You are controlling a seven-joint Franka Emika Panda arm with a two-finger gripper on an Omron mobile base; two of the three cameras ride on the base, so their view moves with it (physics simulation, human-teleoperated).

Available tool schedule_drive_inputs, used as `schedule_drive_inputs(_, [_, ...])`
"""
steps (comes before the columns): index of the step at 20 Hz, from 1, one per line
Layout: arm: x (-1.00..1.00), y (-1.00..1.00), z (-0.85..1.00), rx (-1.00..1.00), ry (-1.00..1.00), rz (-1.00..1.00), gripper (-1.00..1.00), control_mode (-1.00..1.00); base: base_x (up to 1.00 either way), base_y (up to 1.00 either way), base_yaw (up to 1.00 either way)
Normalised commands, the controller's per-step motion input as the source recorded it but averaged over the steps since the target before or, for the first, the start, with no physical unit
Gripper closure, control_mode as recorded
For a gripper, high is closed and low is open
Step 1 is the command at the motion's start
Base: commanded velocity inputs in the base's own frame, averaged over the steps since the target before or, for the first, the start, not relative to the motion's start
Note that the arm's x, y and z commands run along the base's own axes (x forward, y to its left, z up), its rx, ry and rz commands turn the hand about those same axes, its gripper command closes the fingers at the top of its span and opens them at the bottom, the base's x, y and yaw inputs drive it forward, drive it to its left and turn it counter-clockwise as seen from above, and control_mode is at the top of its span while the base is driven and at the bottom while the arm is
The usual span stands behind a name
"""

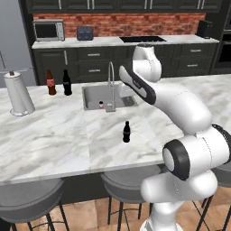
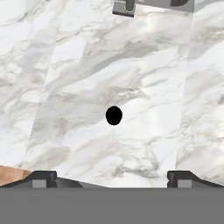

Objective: Place the large bottle from the dining counter next to the other large bottle outside the sink, and place the small bottle from the dining counter next to the other small bottle inside the sink.

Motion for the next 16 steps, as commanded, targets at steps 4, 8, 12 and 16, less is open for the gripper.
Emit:
schedule_drive_inputs(4, [0.3, 0.0, -0.28, 0.0, 0.0, 0.0, -1.0, -1.0, 0.0, 0.0, 0.0])
schedule_drive_inputs(8, [0.29, 0.05, -0.42, 0.0, 0.0, 0.0, -1.0, -1.0, 0.0, 0.0, 0.0])
schedule_drive_inputs(12, [0.31, 0.11, -0.37, 0.0, 0.0, 0.0, -1.0, -1.0, 0.0, 0.0, 0.0])
schedule_drive_inputs(16, [0.32, 0.11, -0.35, 0.0, 0.0, 0.0, -1.0, -1.0, 0.0, 0.0, 0.0])
